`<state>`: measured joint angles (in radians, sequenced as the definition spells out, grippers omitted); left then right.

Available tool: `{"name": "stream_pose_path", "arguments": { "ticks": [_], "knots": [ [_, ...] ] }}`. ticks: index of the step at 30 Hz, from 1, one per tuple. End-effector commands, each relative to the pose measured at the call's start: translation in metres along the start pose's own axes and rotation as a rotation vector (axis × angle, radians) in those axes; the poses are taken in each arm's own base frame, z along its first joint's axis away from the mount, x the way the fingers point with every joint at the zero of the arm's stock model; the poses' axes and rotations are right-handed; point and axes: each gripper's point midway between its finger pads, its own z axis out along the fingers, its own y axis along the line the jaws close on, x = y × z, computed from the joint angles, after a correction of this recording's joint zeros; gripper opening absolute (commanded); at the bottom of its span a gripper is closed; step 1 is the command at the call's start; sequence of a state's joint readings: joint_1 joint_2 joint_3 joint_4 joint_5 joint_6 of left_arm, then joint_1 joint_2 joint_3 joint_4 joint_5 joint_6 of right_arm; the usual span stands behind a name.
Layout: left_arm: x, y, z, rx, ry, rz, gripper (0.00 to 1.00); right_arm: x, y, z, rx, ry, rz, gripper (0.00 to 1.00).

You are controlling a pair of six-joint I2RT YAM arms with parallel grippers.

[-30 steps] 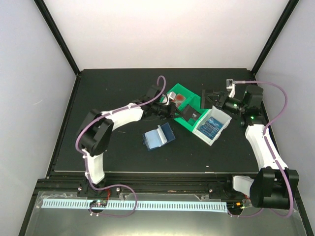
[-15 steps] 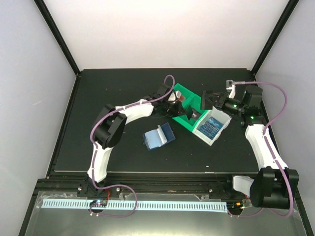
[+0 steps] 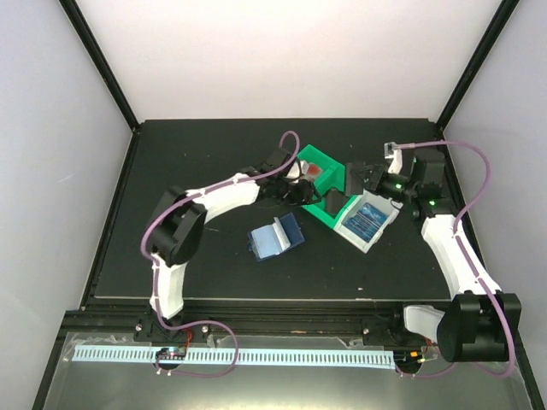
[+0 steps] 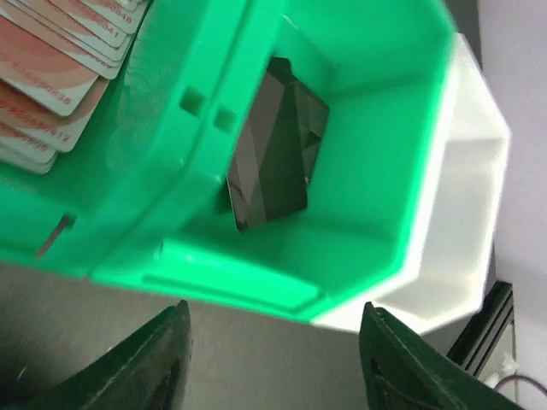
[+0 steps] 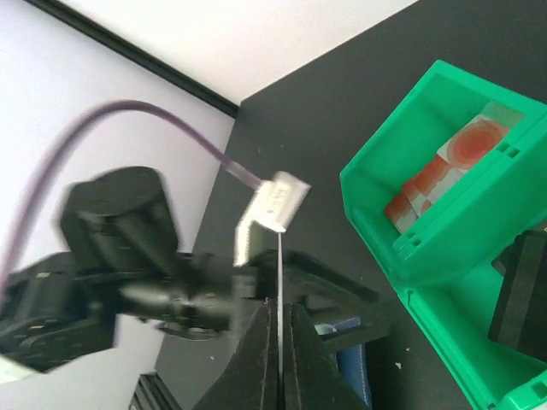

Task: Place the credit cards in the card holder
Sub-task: Place the credit card in the storage box, then insert the credit card into the card holder.

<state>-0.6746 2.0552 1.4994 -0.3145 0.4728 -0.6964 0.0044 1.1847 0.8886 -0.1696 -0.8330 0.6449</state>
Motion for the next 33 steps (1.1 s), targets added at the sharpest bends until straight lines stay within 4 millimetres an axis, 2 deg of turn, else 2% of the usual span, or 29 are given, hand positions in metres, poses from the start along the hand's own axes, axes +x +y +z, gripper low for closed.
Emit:
{"name": "stream_pose_path", "arguments": {
  "ticks": [1, 4, 8, 12, 18, 21, 24, 29, 33],
  "knots": [
    [0.0, -0.024, -0.061, -0.022, -0.098, 0.113, 0.6, 0.007, 0.002, 0.01, 0.061, 0.014, -0.077, 0.02],
    [0.012, -0.011, -0.089, -0.085, -0.145, 0.125, 0.66, 0.025, 0.006, 0.026, 0.066, 0.07, -0.118, 0.02],
    [0.036, 0.019, -0.117, -0.157, -0.182, 0.087, 0.63, 0.06, 0.021, 0.053, 0.032, 0.149, -0.162, 0.02],
    [0.067, 0.051, -0.127, -0.219, -0.176, 0.038, 0.52, 0.105, 0.037, 0.087, -0.003, 0.255, -0.183, 0.02],
    [0.105, 0.095, -0.12, -0.297, -0.137, -0.038, 0.36, 0.163, 0.034, 0.136, 0.009, 0.39, -0.184, 0.02],
    [0.113, 0.11, -0.115, -0.323, -0.133, -0.071, 0.33, 0.177, 0.017, 0.155, 0.067, 0.436, -0.158, 0.02],
    [0.116, 0.116, -0.111, -0.33, -0.129, -0.084, 0.31, 0.184, 0.005, 0.17, 0.08, 0.455, -0.142, 0.02],
    [0.119, 0.125, -0.106, -0.356, -0.118, -0.091, 0.3, 0.197, -0.004, 0.187, 0.094, 0.493, -0.159, 0.02],
    [0.122, 0.134, -0.103, -0.378, -0.105, -0.102, 0.29, 0.204, -0.007, 0.192, 0.089, 0.504, -0.169, 0.02]
  ]
}}
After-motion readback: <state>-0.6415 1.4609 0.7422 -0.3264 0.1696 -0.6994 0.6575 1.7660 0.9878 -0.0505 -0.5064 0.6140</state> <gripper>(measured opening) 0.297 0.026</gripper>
